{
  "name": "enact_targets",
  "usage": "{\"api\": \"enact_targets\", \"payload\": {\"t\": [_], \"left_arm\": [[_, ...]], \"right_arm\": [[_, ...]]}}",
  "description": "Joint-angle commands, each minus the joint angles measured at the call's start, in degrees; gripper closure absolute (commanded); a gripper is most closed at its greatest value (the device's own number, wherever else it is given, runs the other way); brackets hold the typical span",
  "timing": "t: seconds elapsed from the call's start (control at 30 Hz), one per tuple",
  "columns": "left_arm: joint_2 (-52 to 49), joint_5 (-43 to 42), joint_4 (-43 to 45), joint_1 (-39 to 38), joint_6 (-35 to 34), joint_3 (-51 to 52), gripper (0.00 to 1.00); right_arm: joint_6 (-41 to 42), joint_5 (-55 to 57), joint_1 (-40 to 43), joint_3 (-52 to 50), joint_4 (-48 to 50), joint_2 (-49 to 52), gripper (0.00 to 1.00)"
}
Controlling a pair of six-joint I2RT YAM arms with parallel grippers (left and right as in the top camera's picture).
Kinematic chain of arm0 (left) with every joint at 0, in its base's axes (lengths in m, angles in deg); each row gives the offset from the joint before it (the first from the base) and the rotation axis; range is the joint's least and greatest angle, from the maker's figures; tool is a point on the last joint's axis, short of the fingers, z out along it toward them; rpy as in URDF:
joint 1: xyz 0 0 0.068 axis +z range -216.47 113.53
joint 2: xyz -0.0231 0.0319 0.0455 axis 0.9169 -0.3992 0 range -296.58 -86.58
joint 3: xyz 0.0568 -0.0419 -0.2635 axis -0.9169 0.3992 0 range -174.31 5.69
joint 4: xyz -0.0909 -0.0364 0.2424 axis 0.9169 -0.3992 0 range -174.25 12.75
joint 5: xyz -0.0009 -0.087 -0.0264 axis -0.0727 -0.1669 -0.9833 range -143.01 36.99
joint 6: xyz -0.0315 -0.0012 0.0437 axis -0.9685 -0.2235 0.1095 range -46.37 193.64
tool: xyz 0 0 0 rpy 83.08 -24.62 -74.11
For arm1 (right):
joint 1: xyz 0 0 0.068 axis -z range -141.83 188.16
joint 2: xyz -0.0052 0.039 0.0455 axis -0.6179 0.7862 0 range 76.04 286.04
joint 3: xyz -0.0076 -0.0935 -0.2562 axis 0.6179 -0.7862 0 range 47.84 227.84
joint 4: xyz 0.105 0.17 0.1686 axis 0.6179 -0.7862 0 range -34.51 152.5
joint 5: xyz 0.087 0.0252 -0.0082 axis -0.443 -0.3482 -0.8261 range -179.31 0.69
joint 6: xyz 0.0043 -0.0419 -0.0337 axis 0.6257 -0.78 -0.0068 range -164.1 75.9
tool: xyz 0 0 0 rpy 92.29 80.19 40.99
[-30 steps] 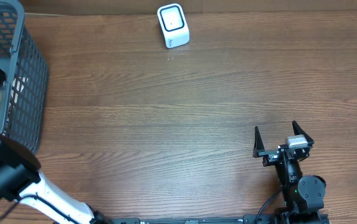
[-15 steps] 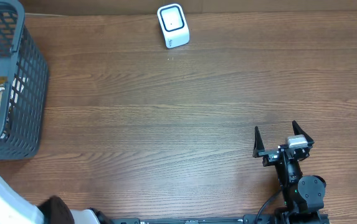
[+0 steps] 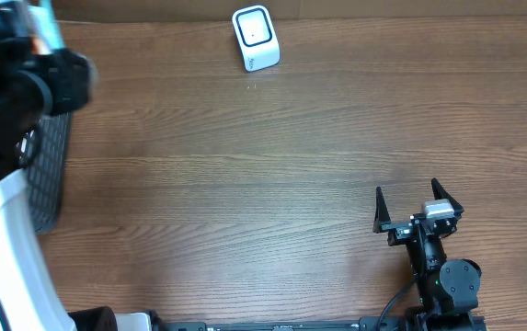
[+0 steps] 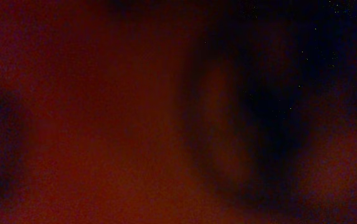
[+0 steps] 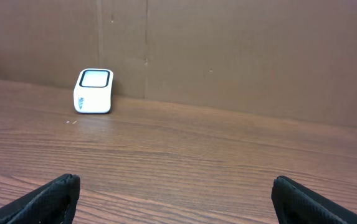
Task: Scan the item barcode
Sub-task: 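Reach into the basket and grasp the orange-and-teal wipes pack with left gripper, then carry the wipes pack toward the white scanner and hold it there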
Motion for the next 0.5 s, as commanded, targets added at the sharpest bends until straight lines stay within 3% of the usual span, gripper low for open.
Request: {"api": "enact_targets", "payload": {"t": [0.0,0.23,0.47], "left_arm": [[1.1,3.6,1.8,-7.2,-4.3,4.6,0.66],[1.1,4.8,10.7,-21.2,-8.7,21.8,0.73],[0.1,4.9,30.4,-34.6,-14.1,41.7,0.75]], "right_arm": [[-0.2,-0.2,0.3,-0.6,0.3,-0.5,0.0],[-0.2,-0.3,0.3,-0.6,0.3,-0.5,0.0],[-0.2,-0.2,0.3,-0.6,0.3,-0.5,0.0]]}}
